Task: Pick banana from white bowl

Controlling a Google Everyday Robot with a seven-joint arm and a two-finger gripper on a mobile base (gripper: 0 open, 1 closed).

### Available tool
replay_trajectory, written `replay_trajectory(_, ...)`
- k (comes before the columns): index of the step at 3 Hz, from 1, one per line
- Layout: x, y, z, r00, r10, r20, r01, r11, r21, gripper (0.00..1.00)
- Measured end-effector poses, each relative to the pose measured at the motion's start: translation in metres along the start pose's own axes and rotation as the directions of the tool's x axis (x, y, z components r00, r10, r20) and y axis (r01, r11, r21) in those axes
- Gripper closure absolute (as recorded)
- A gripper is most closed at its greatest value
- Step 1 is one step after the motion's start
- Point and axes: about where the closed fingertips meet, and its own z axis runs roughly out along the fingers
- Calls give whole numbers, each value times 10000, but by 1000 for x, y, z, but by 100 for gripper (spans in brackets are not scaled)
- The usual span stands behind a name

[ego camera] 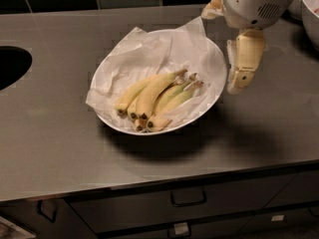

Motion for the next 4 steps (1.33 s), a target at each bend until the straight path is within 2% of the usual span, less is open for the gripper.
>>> replay_trajectory(1, -28, -2, 13, 9931, -1154, 229, 1167, 9906, -709, 0)
replay_trajectory(2, -60, -8, 35, 9722, -2268, 582, 2326, 9638, -1305, 0)
replay_trajectory(3, -93, -19, 54, 9480, -3036, 955, 3138, 9418, -1204, 0)
replay_trajectory(4, -93, -19, 54, 9480, -3037, 956, 3138, 9418, -1203, 0)
